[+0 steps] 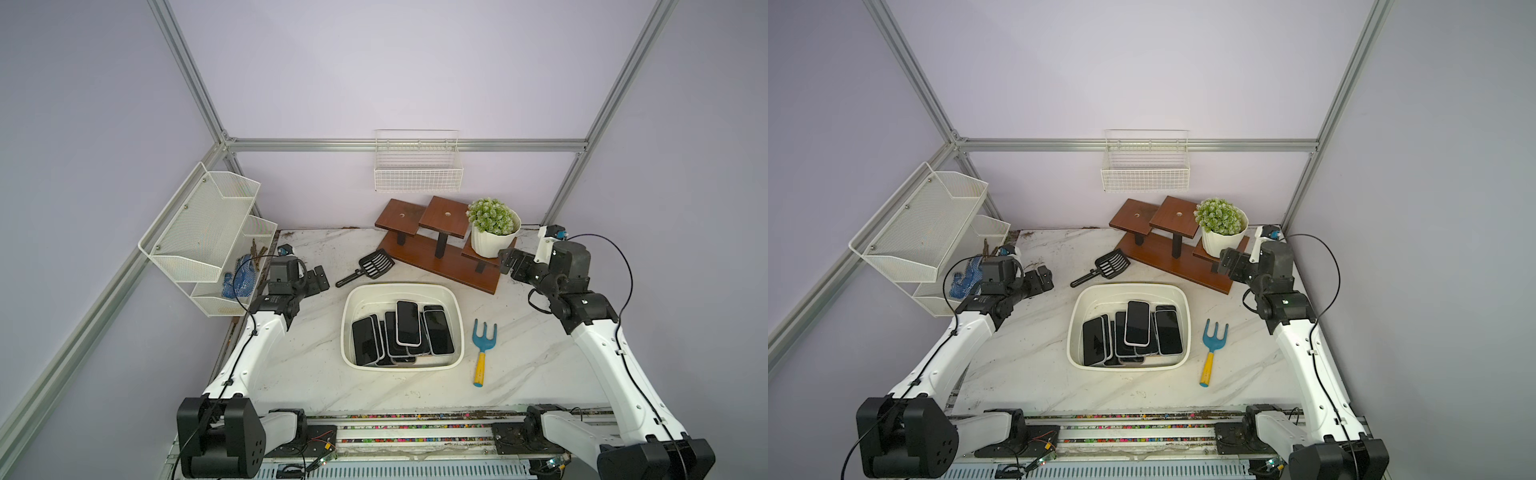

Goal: Take the phone out of the storage box
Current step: Pick up the phone from the storage box.

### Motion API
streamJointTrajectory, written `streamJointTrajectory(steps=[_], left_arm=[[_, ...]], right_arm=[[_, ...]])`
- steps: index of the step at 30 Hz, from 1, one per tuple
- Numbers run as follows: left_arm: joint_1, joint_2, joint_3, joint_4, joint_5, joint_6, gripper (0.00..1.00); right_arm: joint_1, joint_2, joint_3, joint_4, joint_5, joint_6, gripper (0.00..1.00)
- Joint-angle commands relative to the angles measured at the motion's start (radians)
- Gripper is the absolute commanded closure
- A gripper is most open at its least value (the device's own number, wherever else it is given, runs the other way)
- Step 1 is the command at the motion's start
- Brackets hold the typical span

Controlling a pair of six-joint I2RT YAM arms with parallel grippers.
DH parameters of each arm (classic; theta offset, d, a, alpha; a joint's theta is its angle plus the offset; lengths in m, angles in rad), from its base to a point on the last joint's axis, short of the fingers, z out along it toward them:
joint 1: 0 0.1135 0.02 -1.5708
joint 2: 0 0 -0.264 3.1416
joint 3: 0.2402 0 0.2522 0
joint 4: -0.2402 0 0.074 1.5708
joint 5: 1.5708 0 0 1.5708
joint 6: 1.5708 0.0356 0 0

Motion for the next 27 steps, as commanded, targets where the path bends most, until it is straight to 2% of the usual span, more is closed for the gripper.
streamJointTrajectory(steps=[1,8,13,17,27], left_arm=[[-0.058,-0.05,0.069,-0.161,0.146,-0.036,0.0],[-0.178,-0.103,0.092,-0.32,0.204,-0.138,0.0],[-0.231,-0.176,0.052,-0.392,0.221,-0.206,0.0],[-0.269,-0.229,0.008,-0.404,0.225,-0.25,0.0],[-0.275,-0.232,0.007,-0.415,0.265,-0.207,0.0]], right_arm=[[0.033,0.023,0.076,-0.219,-0.093,0.042,0.0],[0.184,0.122,0.11,-0.335,-0.134,0.107,0.0],[0.317,0.195,0.107,-0.307,-0.129,0.165,0.0],[0.454,0.276,0.116,-0.287,-0.062,0.203,0.0],[0.688,0.482,0.145,-0.299,0.016,0.326,0.0]])
